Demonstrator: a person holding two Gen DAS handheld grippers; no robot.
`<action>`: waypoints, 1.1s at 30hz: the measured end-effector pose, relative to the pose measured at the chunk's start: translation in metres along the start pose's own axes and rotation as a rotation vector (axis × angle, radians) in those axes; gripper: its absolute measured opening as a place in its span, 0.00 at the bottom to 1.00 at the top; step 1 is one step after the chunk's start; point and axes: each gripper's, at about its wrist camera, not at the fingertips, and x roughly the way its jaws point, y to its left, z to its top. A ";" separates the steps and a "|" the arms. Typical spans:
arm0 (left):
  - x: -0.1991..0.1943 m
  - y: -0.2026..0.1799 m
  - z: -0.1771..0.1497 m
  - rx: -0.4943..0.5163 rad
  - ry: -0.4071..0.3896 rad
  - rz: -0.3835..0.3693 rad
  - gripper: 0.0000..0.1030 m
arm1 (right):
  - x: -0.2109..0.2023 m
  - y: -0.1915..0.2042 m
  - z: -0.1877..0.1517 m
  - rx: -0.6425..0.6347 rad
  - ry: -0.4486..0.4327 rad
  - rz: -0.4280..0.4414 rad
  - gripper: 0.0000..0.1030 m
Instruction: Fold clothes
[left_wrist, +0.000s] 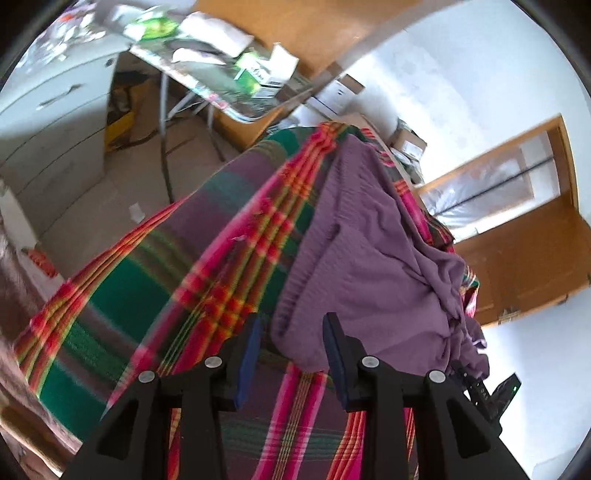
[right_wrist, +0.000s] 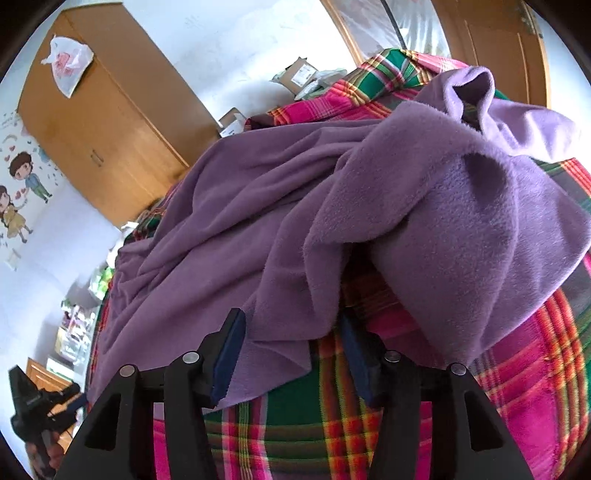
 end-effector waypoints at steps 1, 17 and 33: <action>0.002 0.001 -0.001 -0.006 0.007 -0.006 0.34 | -0.001 -0.003 0.001 0.018 -0.012 0.018 0.53; 0.017 -0.002 0.005 -0.069 0.008 -0.015 0.38 | 0.006 -0.017 0.005 0.156 -0.015 0.033 0.16; 0.019 0.000 0.011 -0.111 -0.019 0.011 0.32 | -0.055 -0.008 -0.023 0.180 -0.095 0.112 0.07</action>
